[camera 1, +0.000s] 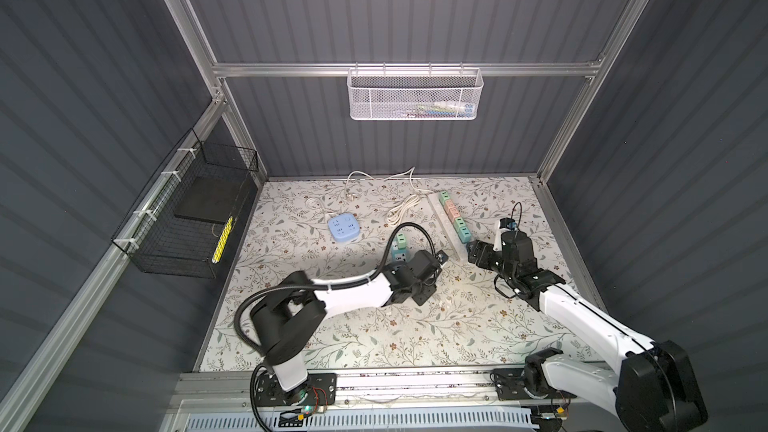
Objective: Insert the plug
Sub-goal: 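Lift the teal plug with the left gripper into the closing right gripper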
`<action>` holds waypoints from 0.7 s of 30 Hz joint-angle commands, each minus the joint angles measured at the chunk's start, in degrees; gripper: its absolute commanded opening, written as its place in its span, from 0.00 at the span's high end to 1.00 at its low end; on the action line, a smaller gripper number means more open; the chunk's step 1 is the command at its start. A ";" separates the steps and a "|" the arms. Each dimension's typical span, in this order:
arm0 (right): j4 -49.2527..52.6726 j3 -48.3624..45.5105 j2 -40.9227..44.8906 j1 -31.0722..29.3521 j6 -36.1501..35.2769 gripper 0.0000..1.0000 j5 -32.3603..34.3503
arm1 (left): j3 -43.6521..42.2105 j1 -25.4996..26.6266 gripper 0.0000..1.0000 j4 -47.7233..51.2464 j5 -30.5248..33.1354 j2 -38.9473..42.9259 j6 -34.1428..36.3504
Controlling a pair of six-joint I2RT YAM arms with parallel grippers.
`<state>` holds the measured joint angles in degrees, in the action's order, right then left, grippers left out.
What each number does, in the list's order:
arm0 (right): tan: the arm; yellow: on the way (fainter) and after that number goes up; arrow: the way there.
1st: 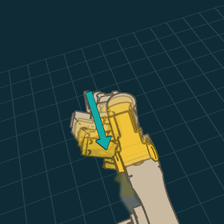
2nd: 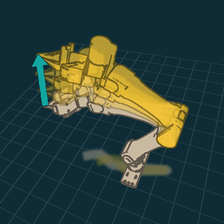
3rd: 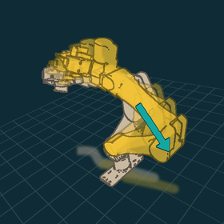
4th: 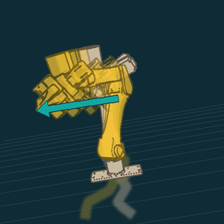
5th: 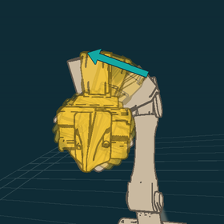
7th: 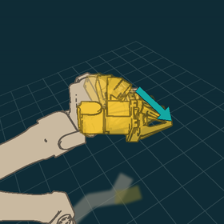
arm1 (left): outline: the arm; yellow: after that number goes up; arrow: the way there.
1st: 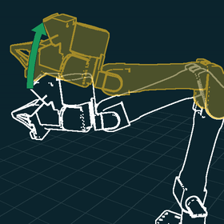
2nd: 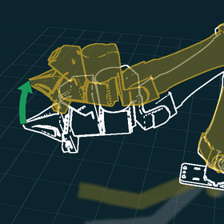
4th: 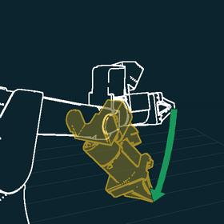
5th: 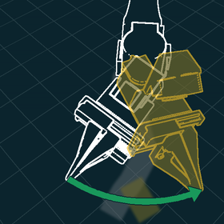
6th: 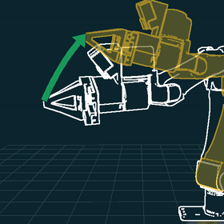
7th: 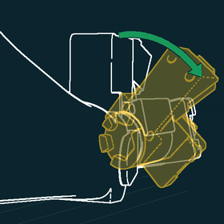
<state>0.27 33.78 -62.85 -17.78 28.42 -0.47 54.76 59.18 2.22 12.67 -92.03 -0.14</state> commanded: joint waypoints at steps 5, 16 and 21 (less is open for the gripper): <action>7.95 4.90 1.22 -5.10 -3.06 0.23 -4.39 | -5.48 -0.14 0.78 -19.46 10.06 7.38 6.17; 10.77 12.74 1.21 -10.89 -6.58 0.40 -12.97 | -12.29 -0.16 0.77 -29.75 4.83 10.80 7.89; 9.50 14.58 -0.39 -11.90 -7.28 0.44 -20.96 | -12.52 -0.16 0.77 -29.34 4.08 11.17 7.98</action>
<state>9.98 46.74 -62.39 -28.91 22.44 -14.94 42.39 59.18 -24.34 17.93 -82.81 6.74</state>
